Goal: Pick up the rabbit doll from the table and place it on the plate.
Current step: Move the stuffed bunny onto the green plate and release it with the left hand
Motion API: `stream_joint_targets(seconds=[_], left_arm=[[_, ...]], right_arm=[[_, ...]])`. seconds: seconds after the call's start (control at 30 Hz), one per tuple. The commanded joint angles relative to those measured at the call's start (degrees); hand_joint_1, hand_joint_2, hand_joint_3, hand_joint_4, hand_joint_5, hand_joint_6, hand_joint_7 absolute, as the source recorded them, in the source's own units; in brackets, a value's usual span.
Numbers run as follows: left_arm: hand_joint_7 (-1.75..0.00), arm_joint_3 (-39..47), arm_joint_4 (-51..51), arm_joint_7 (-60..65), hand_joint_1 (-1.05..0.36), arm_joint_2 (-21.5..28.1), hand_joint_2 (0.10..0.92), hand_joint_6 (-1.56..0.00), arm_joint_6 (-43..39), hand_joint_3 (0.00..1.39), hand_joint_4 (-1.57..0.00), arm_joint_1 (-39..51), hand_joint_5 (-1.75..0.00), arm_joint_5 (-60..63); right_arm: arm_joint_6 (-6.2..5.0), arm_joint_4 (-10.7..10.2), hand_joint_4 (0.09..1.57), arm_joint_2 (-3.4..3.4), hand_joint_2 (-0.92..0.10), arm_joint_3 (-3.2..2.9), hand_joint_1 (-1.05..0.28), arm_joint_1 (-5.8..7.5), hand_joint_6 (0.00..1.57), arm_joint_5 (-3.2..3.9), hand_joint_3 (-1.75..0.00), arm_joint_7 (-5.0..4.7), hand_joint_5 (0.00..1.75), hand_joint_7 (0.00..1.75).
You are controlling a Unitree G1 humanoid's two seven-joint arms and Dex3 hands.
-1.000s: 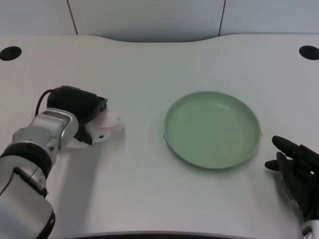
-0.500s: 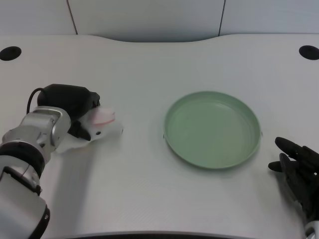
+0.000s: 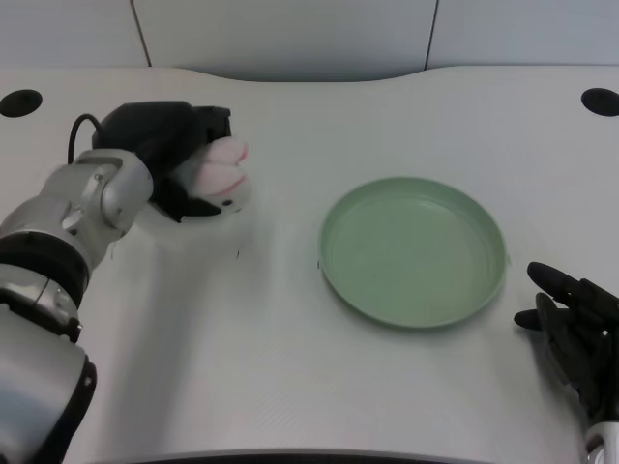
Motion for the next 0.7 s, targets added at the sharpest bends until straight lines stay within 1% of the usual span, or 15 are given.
stream_joint_targets(seconds=[0.03,0.07,0.1,0.13,0.17,0.23,0.3,0.33,0.4,0.47,0.53,0.57,0.6,0.7], left_arm=[[-1.75,-0.6,-0.7,0.8,-0.12,-1.8,0.493,-0.52,-1.3,0.89,-0.70,-2.4,-1.75,0.5],[-1.75,-0.8,-0.9,1.0,-0.13,-2.8,0.524,-0.55,-1.6,0.90,-0.73,-3.0,-1.75,0.6],[-1.75,-0.9,-1.0,1.0,-0.13,-3.6,0.532,-0.57,-1.8,0.91,-0.74,-3.5,-1.75,0.7],[-1.75,-1.0,-1.0,0.7,-0.13,-4.3,0.535,-0.58,-1.8,0.91,-0.76,-4.0,-1.75,0.7],[-1.75,-1.2,-1.0,0.6,-0.12,-5.4,0.520,-0.59,-1.7,0.92,-0.78,-4.4,-1.75,0.9],[-1.75,-2.0,-1.0,0.4,-0.10,-7.2,0.474,-0.60,-1.8,0.91,-0.80,-5.3,-1.75,1.5],[-1.75,-2.9,-1.0,1.1,-0.09,-9.0,0.454,-0.62,-2.2,0.90,-0.82,-6.1,-1.75,2.1],[-1.75,-3.2,-1.0,1.5,-0.10,-9.6,0.452,-0.64,-2.5,0.90,-0.84,-6.3,-1.75,2.3],[-1.75,-4.1,-1.0,2.0,-0.13,-11.8,0.463,-0.67,-2.5,0.91,-0.87,-7.1,-1.75,2.9],[-1.75,-4.4,-0.9,2.2,-0.15,-12.6,0.470,-0.69,-2.5,0.92,-0.89,-7.4,-1.75,3.2],[-1.75,-5.5,-0.8,1.9,-0.17,-15.7,0.465,-0.71,-2.1,0.94,-0.92,-8.3,-1.75,3.9],[-1.75,-5.8,-0.7,1.8,-0.20,-16.9,0.460,-0.72,-1.9,0.95,-0.93,-8.7,-1.75,4.1],[-1.75,-6.2,-0.6,1.7,-0.21,-18.0,0.461,-0.72,-1.6,0.95,-0.92,-9.0,-1.75,4.2],[-1.75,-6.5,-0.4,1.7,-0.25,-18.8,0.493,-0.69,-1.3,0.89,-0.87,-9.2,-1.75,4.3]], right_arm=[[-0.15,-0.5,0.76,-0.29,-0.92,0.63,-0.34,0.58,0.99,-1.22,-0.30,-1.85,1.11,0.02],[-0.36,-0.4,0.76,-0.22,-0.92,0.69,-0.34,0.58,1.00,-1.43,-0.30,-2.11,1.13,0.03],[-0.58,-0.3,0.76,-0.18,-0.92,0.73,-0.33,0.56,1.00,-1.59,-0.30,-2.26,1.14,0.03],[-0.91,-0.2,0.76,-0.19,-0.92,0.75,-0.33,0.51,1.00,-1.68,-0.29,-2.24,1.16,0.03],[-0.97,-0.2,0.76,-0.14,-0.92,0.83,-0.33,0.47,1.01,-1.75,-0.29,-2.32,1.18,0.03],[-0.43,-0.6,0.74,-0.01,-0.92,1.13,-0.34,0.68,1.00,-1.88,-0.30,-2.44,1.22,0.03],[-0.29,-0.7,0.72,0.06,-0.92,1.23,-0.34,0.80,1.00,-1.61,-0.31,-2.06,1.23,0.03],[-0.32,-0.7,0.71,0.07,-0.92,1.27,-0.34,0.81,1.00,-1.48,-0.31,-1.92,1.22,0.03],[-0.30,-0.9,0.69,0.07,-0.92,1.46,-0.32,0.82,1.00,-1.58,-0.31,-2.23,1.22,0.03],[-0.27,-1.0,0.69,0.06,-0.92,1.61,-0.32,0.82,1.00,-1.62,-0.31,-2.44,1.22,0.03],[-0.07,-0.6,0.69,0.60,-0.92,0.81,-0.31,0.48,1.00,0.09,-0.30,-0.78,1.22,0.03],[-0.02,-0.4,0.70,0.76,-0.92,0.56,-0.31,0.36,1.00,0.59,-0.29,-0.30,1.24,0.03],[-0.11,-0.3,0.71,0.83,-0.92,0.43,-0.31,0.25,1.00,0.83,-0.29,-0.04,1.24,0.03],[-0.31,-0.2,0.71,0.85,-0.92,0.22,-0.30,0.15,1.00,0.85,-0.29,0.22,1.25,0.04]])
